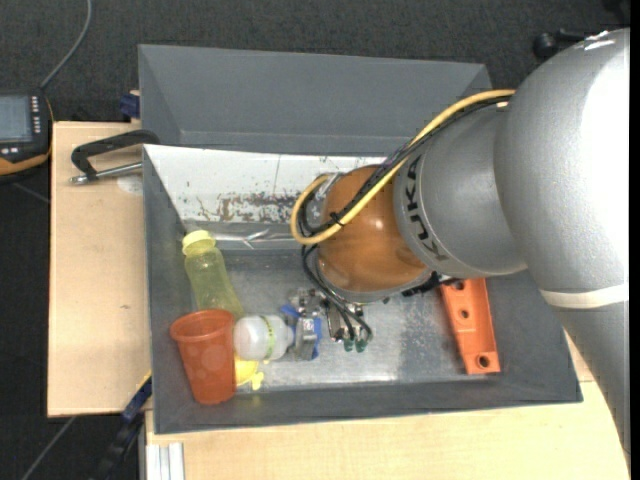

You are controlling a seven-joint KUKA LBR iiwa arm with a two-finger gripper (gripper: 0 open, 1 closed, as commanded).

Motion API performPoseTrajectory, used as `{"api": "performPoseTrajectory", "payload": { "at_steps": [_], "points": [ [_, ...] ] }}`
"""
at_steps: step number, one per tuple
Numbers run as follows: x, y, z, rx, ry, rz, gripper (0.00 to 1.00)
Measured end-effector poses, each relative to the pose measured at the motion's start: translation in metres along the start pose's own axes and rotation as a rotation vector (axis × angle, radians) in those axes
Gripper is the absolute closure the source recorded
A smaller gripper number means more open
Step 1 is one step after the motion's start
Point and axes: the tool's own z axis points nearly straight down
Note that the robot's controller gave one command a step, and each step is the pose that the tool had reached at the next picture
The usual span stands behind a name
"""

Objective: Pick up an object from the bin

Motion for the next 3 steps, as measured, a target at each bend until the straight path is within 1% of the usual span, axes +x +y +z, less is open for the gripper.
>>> {"api": "performPoseTrajectory", "payload": {
  "at_steps": [1,2,3],
  "points": [
    [0.0,0.0,-0.007,0.0,0.0,0.008,1.0],
    [-0.001,0.001,-0.013,-0.002,-0.004,0.002,1.0],
    [0.001,0.001,-0.022,-0.001,0.002,0.001,1.0]
  ]
}}
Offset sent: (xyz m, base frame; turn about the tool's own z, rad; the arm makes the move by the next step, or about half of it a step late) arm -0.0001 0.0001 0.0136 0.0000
